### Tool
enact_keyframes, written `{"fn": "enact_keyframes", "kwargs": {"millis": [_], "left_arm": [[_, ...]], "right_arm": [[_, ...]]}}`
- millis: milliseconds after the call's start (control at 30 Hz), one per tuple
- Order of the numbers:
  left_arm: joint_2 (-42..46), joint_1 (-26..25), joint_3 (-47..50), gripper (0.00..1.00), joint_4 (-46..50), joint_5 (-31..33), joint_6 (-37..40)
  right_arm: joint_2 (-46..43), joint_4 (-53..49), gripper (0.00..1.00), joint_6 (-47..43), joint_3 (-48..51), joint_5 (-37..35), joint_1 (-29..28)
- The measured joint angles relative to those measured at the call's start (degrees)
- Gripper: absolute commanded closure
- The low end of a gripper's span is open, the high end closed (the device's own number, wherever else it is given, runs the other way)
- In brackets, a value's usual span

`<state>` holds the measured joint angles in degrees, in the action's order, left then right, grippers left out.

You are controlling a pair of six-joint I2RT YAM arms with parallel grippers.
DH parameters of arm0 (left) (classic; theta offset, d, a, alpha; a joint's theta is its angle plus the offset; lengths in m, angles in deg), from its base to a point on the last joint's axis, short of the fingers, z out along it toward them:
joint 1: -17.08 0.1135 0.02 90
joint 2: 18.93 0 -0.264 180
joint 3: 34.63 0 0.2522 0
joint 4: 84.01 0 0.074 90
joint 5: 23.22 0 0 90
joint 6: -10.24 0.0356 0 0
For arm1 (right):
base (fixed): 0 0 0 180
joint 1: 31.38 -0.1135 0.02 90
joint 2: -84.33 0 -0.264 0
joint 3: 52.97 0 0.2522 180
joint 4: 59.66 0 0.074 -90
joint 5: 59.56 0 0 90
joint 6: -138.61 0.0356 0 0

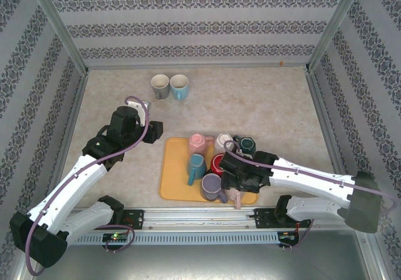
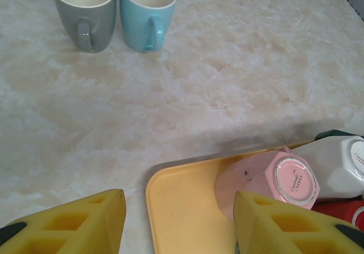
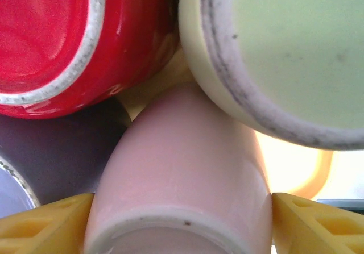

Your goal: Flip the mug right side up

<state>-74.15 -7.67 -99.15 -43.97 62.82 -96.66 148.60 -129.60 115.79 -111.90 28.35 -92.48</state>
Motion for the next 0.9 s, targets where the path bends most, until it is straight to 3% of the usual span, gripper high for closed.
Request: {"fn": "enact_keyframes", "kwargs": {"millis": [200, 367, 633, 900], "left_arm": [[0.0, 0.0, 0.04, 0.46, 0.0, 0.17, 0.02], [0.0, 0.0, 0.31, 0.46, 0.0, 0.24, 0.04], [0.0, 0.0, 0.31, 0.46, -0.02, 0.17, 0.02], [0.0, 0.0, 0.31, 0.45, -0.02, -0.72, -0.24]], "right_arm": [[-0.44, 0.13, 0.27, -0.22, 0.68, -0.07, 0.26], [-0.37, 0.28, 0.42, -1.64, 0.42, -0.22, 0.26], [-2.05, -3.19, 0.49, -2.67, -0.7, -0.17, 0.68], [-6.84, -12.15, 0.52, -5.92, -13.44, 1.84, 2.43]]}}
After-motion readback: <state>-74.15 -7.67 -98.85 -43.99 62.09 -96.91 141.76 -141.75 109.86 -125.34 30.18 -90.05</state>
